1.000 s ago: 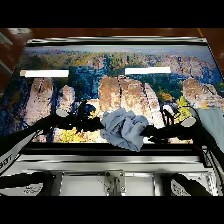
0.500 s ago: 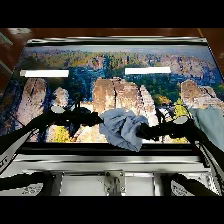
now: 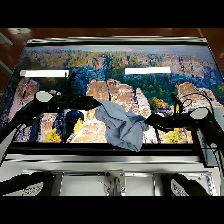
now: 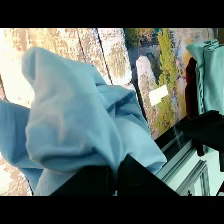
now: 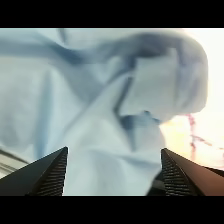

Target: Fold the shirts.

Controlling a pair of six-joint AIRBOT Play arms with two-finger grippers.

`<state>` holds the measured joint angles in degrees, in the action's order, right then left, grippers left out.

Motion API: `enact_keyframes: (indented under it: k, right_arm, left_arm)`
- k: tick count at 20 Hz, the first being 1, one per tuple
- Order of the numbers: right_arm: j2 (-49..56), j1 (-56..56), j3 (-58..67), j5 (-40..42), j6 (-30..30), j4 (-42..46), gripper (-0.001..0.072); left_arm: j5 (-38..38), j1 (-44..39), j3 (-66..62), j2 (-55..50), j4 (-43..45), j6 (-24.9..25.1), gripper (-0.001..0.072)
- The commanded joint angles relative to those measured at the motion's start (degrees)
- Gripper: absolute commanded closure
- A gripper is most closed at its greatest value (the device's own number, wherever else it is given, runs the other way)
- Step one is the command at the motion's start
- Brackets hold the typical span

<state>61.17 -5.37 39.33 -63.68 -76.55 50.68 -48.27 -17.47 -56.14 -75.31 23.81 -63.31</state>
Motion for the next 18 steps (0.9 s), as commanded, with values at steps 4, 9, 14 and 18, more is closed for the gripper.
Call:
enact_keyframes:
  k: [4, 9, 14, 18]
  right_arm:
    - [14.34, 4.22, -0.17, 4.11, 4.94, -5.64, 0.0031]
    - [19.89, 9.7, -0.11, 4.2, 9.79, -12.28, 0.0494]
    - [12.2, 5.46, 4.85, -1.46, 10.75, -11.17, 0.0645]
    - [-1.77, 1.53, 16.06, -6.75, 12.26, -11.15, 0.0645]
  left_arm:
    - [-0.79, -0.04, -0.76, 0.07, 0.46, -0.46, 0.0668]
    - [-0.59, 0.09, -0.79, 0.07, 0.46, -0.44, 0.0668]
    - [-0.59, 3.06, -0.92, 1.7, 1.09, -0.35, 0.0669]
    - [-1.7, 5.88, -6.8, 9.64, 4.33, 2.51, 0.0669]
